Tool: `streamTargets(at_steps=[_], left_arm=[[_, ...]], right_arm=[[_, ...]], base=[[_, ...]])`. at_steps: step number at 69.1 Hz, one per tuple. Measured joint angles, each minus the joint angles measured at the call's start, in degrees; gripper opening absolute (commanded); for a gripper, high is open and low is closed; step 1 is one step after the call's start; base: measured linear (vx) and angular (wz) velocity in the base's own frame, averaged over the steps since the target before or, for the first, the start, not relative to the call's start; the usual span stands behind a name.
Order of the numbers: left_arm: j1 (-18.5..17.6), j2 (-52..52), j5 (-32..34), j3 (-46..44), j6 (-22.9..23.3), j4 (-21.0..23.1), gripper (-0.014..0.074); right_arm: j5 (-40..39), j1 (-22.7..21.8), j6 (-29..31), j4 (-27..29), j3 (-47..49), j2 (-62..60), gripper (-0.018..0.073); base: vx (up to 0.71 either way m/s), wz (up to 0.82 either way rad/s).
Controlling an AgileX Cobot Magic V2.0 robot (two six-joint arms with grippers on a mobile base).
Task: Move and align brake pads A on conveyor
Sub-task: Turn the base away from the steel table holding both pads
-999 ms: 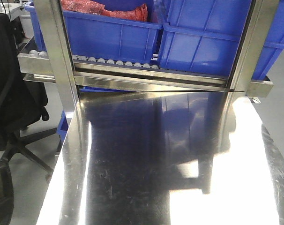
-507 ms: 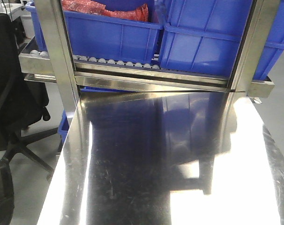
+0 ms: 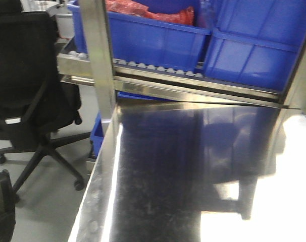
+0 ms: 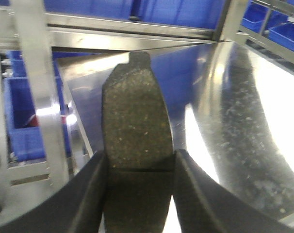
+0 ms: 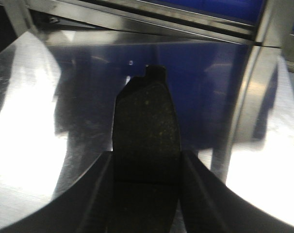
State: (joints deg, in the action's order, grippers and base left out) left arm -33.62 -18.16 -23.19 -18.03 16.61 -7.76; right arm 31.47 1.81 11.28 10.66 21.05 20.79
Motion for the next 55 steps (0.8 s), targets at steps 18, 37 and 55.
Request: streamTargets(at_steps=[18,37,55], left_arm=[[0.0,0.0,0.0,0.0,0.0,0.0,0.0129],[0.0,0.0,0.0,0.0,0.0,0.0,0.0129],[0.0,0.0,0.0,0.0,0.0,0.0,0.0129]], right_arm=[[0.1,0.0,0.0,0.0,0.0,0.0,-0.0001],[0.1,0.0,0.0,0.0,0.0,0.0,-0.0001],[0.1,0.0,0.0,0.0,0.0,0.0,-0.0001]], base=[[-0.10,0.40],[-0.12,0.46],[-0.11,0.44]])
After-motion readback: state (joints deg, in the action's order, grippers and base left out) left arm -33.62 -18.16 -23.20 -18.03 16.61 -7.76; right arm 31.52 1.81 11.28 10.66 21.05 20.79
